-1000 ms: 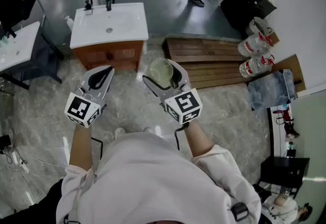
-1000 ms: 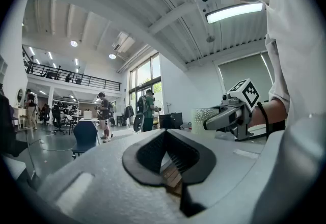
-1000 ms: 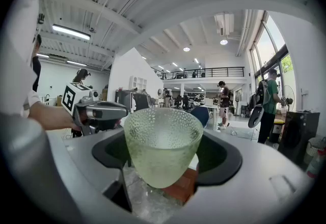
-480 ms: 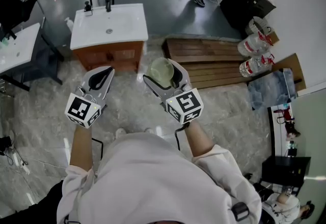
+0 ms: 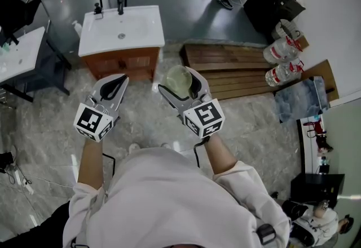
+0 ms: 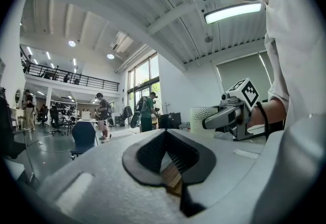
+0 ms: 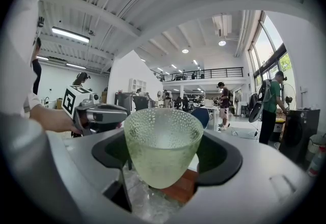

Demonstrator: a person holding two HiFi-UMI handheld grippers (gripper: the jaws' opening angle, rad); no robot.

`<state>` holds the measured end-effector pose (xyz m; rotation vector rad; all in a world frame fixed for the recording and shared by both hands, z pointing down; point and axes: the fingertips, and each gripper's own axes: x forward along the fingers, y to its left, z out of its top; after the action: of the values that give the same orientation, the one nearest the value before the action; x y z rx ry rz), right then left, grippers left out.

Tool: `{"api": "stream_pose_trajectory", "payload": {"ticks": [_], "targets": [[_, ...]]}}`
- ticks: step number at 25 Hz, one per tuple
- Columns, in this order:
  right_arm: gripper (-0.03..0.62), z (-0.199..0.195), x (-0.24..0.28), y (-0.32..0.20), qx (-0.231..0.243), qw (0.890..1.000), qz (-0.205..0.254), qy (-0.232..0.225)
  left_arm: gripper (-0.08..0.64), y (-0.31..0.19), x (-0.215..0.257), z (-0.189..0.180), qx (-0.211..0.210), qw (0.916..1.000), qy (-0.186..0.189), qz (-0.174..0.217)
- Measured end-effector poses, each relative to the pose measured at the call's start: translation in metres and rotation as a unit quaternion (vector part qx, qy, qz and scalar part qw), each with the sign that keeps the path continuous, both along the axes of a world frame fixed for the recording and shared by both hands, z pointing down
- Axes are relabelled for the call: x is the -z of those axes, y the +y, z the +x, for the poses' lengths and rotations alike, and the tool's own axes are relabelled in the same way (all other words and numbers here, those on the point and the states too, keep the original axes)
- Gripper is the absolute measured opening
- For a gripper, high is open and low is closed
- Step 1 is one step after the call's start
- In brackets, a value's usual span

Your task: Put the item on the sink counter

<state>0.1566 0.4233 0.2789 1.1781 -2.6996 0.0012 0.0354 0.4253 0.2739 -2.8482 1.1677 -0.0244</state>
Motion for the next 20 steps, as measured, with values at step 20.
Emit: {"api": "stream_pose_trajectory", "payload": {"ticks": [20], "targets": [[0.383, -0.052, -0.01, -0.049, -0.03, 0.999, 0.002, 0.012, 0.005, -0.051, -0.007, -0.048, -0.039, 0.9992, 0.001, -0.002]]}}
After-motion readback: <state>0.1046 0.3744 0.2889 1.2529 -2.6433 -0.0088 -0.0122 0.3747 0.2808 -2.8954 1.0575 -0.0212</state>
